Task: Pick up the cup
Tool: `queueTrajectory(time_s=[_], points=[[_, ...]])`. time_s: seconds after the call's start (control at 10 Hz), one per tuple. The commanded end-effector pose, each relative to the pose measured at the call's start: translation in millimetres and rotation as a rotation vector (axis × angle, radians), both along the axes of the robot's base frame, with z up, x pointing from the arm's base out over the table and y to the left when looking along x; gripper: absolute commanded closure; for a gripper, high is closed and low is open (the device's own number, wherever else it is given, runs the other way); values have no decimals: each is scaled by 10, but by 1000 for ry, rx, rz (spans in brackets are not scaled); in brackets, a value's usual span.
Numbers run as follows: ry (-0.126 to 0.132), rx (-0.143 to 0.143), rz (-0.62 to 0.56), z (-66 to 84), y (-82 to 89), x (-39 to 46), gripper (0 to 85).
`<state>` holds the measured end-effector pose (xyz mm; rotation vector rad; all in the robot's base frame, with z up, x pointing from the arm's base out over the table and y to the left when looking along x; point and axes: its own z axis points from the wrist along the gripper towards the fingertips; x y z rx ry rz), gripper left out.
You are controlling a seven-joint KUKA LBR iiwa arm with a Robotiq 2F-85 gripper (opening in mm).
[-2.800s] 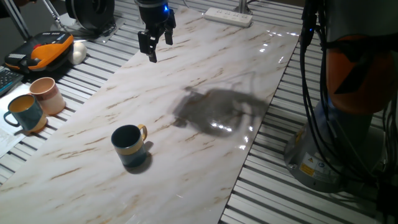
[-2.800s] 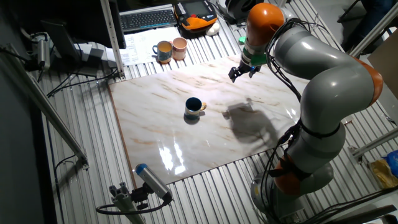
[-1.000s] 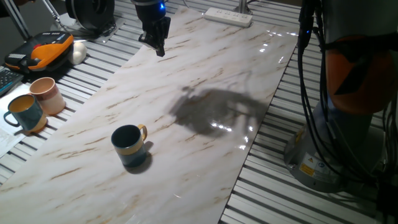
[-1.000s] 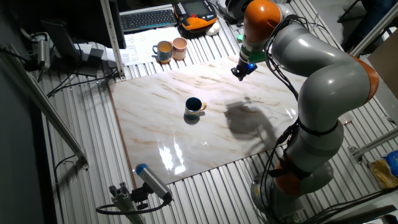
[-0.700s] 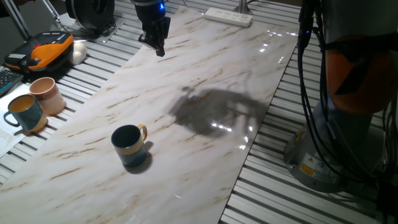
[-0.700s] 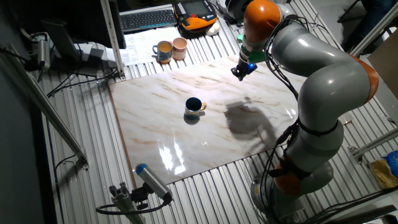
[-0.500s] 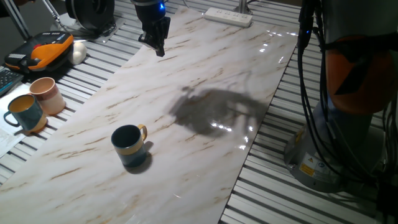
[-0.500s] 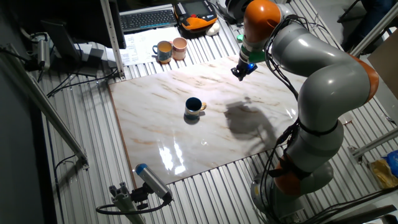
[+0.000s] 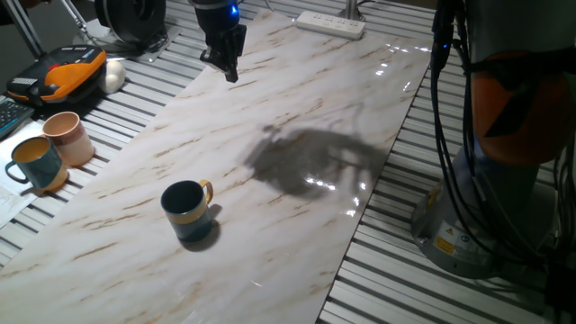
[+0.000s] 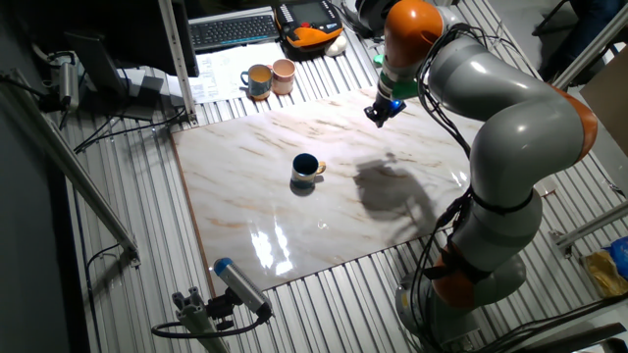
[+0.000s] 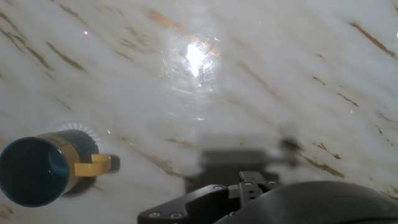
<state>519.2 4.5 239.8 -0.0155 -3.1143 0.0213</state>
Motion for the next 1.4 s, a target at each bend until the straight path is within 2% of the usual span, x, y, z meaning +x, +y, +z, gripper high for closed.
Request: queueTrajectory(time_s=[0.0, 0.8, 1.3], points=[[0, 0, 0, -2, 1, 1, 850], [-14, 1, -22, -135, 65, 83, 850], [4, -4, -32, -145, 218, 138, 850]])
